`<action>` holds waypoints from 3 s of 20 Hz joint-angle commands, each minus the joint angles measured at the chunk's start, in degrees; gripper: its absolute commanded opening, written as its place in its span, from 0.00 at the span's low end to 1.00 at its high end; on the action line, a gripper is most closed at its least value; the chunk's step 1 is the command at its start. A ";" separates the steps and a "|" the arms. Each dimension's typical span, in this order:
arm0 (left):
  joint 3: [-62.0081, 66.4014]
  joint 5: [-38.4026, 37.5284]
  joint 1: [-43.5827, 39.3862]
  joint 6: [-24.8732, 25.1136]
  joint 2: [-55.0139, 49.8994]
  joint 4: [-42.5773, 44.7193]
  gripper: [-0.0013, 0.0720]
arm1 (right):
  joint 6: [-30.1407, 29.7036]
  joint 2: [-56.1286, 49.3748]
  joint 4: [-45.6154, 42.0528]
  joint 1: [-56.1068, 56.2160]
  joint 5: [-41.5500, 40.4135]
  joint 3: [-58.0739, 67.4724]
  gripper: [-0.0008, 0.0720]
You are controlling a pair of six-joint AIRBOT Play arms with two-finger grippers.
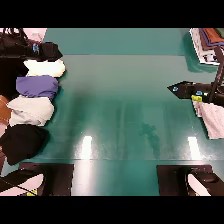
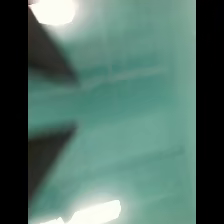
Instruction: Fold the shirts.
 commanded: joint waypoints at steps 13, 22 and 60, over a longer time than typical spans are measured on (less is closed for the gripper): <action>0.42 19.63 13.14 -2.73 -28.50 15.12 0.82 | -0.04 0.04 0.31 -0.02 0.09 0.07 0.03; 0.48 25.49 13.51 -2.60 -33.27 15.06 0.45 | 2.32 0.04 0.46 -0.02 0.24 0.07 0.03; -19.06 -5.14 -13.99 -5.77 -4.55 4.63 0.85 | 2.27 -4.15 -6.03 -0.02 13.49 39.65 0.03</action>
